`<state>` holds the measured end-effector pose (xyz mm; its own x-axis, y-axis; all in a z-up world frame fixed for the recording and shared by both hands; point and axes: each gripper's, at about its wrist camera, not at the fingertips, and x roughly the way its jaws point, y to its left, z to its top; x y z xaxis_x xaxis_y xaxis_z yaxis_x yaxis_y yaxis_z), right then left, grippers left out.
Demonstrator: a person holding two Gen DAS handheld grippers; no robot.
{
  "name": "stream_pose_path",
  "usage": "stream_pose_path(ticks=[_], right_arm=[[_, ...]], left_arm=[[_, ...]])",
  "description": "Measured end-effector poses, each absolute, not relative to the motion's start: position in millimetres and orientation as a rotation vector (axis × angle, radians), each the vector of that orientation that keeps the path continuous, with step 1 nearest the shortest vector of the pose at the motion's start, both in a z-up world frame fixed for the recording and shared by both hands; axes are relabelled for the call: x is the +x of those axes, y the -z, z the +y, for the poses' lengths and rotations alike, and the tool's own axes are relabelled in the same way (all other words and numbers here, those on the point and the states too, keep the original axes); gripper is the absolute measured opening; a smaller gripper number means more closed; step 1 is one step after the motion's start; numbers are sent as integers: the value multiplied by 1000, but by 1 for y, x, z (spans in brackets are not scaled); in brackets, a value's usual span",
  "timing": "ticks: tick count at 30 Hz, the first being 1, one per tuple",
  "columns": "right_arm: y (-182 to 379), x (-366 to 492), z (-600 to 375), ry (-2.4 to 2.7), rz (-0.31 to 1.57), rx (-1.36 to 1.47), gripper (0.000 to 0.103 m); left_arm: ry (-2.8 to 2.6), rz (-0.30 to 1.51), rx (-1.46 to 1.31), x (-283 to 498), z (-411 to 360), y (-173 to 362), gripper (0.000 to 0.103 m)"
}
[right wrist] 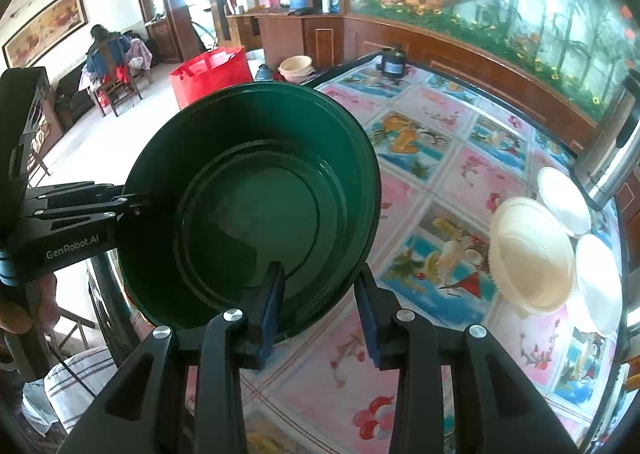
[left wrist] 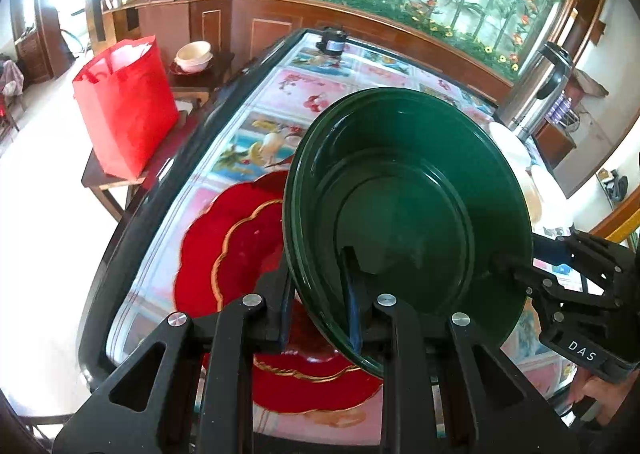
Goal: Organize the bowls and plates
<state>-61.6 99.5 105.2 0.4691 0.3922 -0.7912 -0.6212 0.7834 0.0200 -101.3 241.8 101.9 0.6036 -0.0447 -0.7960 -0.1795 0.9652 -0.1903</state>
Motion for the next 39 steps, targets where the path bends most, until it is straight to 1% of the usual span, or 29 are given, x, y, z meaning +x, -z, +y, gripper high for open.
stream_pose_path(ticks=[4,24,39], right_arm=[[-100,-64,113,-654,895,-303,40],[-62,-67,150,-707,992,-344,43],[-57,-62,157,-709,1013,-326,44]], left_arm=[[-102,932,-278,-106,252,-95,21],[-170,973,-290,-116,277,-62,21],[-183,986,-301,-110,283,-47,21]])
